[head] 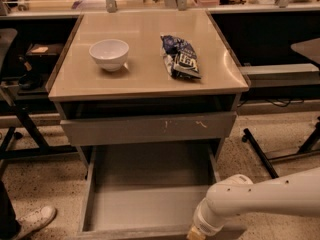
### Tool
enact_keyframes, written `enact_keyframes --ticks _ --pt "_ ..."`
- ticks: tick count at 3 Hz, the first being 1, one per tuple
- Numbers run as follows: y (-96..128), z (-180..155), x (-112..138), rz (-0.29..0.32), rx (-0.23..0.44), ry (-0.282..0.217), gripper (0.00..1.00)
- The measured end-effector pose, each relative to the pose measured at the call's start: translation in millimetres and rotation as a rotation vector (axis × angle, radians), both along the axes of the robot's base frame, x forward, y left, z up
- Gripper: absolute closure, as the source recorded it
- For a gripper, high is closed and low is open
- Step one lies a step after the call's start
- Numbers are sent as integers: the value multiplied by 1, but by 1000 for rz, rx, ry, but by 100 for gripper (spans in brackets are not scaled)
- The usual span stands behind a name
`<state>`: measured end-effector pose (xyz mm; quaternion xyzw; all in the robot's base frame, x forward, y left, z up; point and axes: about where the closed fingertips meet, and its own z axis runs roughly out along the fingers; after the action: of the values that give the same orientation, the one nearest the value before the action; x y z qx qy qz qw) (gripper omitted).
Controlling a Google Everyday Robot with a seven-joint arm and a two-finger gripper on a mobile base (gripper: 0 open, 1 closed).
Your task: Open middle drawer
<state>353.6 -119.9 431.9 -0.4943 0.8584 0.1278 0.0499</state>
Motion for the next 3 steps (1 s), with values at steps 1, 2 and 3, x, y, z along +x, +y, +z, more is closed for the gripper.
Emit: enact_keyframes --ticks 1,2,3 --pt "0 1 0 0 0 0 100" --pt "-2 1 -7 -14 0 5 100" --pt "-3 1 -16 -30 1 11 100"
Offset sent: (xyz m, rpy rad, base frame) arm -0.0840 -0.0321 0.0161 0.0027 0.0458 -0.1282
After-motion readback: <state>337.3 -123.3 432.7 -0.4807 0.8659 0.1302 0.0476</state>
